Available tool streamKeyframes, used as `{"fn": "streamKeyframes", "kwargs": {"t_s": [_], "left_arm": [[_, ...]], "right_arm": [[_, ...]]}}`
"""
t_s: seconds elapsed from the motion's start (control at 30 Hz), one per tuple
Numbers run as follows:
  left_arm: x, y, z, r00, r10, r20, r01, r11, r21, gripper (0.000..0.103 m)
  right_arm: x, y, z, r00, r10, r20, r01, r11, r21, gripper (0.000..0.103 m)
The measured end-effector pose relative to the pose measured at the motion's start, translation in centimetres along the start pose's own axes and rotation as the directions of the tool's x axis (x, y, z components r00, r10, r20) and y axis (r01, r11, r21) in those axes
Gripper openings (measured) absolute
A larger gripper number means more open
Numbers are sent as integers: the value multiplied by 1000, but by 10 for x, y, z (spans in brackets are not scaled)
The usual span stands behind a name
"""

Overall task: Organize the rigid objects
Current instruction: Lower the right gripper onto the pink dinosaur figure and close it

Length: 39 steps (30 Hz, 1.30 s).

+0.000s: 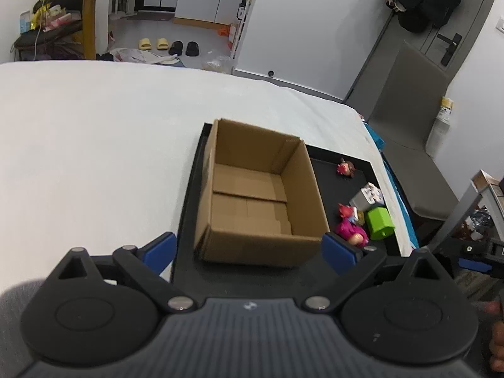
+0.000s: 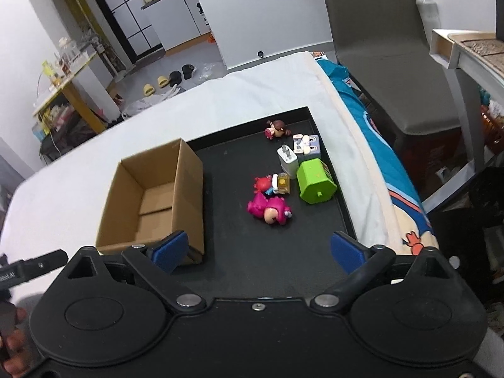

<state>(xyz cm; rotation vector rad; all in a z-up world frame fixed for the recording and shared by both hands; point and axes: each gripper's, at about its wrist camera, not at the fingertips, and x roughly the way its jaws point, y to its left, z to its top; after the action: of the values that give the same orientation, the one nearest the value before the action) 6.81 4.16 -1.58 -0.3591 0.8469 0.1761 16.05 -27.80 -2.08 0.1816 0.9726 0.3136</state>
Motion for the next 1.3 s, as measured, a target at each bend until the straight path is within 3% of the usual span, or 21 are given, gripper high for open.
{"fn": "streamKeyframes", "kwargs": {"t_s": [0.2, 0.47, 0.77, 1.07, 1.3], "left_arm": [[12, 3, 16, 1000, -7, -3, 7, 1000, -13, 94], [39, 8, 32, 998, -23, -58, 20, 999, -43, 66], [78, 17, 41, 990, -28, -140, 16, 996, -84, 47], [113, 21, 47, 977, -13, -213, -2, 997, -72, 26], [135, 26, 56, 964, -11, -264, -8, 997, -71, 20]], "right_arm": [[17, -9, 19, 1000, 13, -9, -13, 999, 44, 93], [49, -19, 37, 998, 34, -56, -27, 993, 113, 89], [101, -24, 48, 988, 47, -147, -22, 985, 168, 88], [149, -27, 37, 977, 71, -201, -30, 980, 198, 88], [181, -24, 30, 966, 27, -258, 14, 987, 158, 88]]}}
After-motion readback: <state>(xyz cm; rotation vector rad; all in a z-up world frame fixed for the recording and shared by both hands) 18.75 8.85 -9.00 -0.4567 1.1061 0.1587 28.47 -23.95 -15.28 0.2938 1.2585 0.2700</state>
